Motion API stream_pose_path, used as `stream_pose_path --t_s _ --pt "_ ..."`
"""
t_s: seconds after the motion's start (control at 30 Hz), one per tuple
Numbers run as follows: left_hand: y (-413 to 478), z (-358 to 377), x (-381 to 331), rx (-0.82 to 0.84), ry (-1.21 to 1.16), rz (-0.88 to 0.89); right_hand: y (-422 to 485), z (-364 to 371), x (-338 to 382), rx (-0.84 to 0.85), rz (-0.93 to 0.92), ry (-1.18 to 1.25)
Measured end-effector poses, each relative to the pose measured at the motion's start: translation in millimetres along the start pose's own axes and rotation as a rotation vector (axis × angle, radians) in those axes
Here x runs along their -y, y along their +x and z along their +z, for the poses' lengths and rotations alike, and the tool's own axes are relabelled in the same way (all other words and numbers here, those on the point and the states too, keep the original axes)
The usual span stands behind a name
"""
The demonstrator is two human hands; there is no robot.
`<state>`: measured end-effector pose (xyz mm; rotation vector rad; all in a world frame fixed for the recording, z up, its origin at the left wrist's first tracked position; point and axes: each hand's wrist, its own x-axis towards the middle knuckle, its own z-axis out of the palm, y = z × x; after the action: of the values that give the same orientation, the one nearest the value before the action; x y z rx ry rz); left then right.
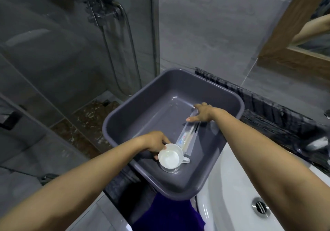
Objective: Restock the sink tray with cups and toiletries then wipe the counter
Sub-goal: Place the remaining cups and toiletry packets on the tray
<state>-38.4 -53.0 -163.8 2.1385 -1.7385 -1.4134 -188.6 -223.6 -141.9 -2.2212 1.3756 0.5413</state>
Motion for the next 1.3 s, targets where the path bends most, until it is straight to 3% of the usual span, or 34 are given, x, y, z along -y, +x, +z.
stream_pose_path --t_s 0.17,0.9,1.3 --pt "3 -11 3 -0.009 0.042 -0.016 9 2 1 -0.019 0.021 -0.016" --pt "7 -18 7 -0.030 -0.164 -0.087 18 2 -2 -0.050 0.018 0.149" --pt "4 -14 6 -0.044 -0.217 -0.118 19 3 1 0.017 0.046 0.139"
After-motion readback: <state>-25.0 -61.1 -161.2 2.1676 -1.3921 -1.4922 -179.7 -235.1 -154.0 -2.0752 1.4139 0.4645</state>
